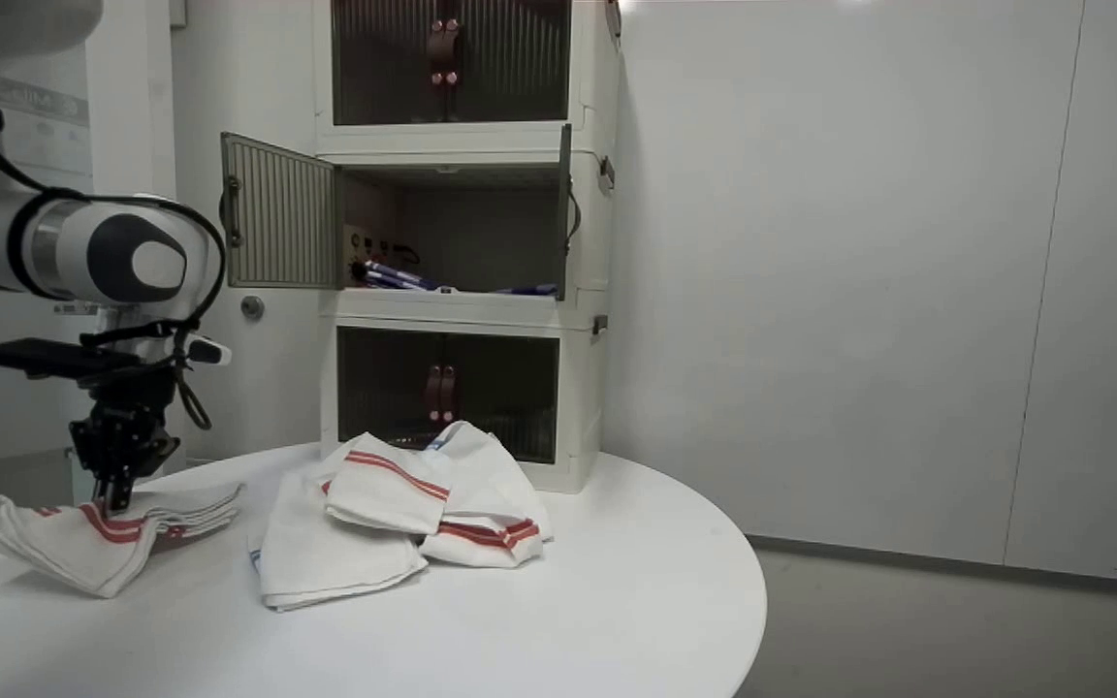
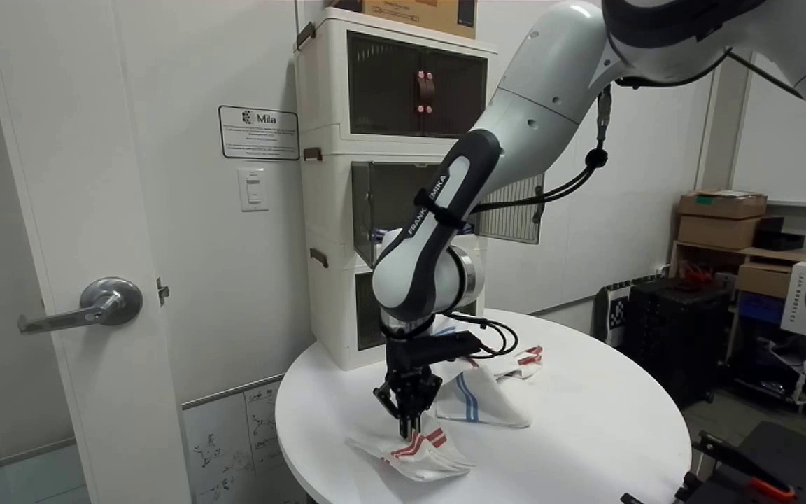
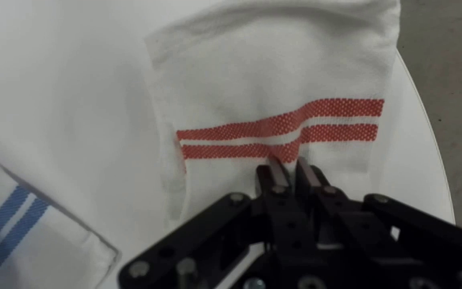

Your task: Put the towel in the middle drawer

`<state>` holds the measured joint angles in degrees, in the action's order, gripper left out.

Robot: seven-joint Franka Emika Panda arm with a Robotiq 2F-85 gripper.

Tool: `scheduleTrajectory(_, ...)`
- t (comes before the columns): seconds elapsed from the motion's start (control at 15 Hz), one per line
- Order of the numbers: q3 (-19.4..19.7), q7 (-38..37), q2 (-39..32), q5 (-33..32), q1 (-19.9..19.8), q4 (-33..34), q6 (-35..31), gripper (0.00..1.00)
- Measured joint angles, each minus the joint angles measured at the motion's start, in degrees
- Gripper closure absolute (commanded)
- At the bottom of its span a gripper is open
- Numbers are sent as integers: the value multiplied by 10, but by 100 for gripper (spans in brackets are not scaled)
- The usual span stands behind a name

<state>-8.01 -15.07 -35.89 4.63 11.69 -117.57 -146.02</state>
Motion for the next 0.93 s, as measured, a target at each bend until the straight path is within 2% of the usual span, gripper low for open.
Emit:
scheduleTrajectory(0.27,4,-2,54,22,-15,-47,-10,95)
scheduleTrajectory(0.6,31,-47,131,29,-16,-108,-68,95)
scheduleTrajectory(0.8,69,-103,185,1,1,-142,-104,95)
scheduleTrajectory(0.93,99,-153,219,-48,15,-158,-116,96)
